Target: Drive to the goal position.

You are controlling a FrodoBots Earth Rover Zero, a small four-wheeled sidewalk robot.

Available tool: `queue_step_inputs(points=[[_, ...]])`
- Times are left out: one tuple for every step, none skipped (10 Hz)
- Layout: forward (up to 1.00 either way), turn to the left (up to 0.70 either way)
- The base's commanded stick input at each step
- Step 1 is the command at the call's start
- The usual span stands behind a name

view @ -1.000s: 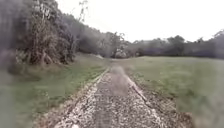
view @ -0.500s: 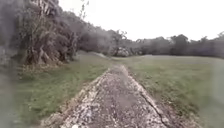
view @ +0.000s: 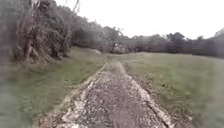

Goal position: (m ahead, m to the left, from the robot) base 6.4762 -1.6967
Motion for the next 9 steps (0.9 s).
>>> queue_step_inputs(points=[[1.00,-0.27],[1.00,-0.03],[1.00,-0.03],[1.00,-0.03],[1.00,-0.20],[1.00,-0.36],[1.00,-0.27],[1.00,-0.12],[1.00,-0.03]])
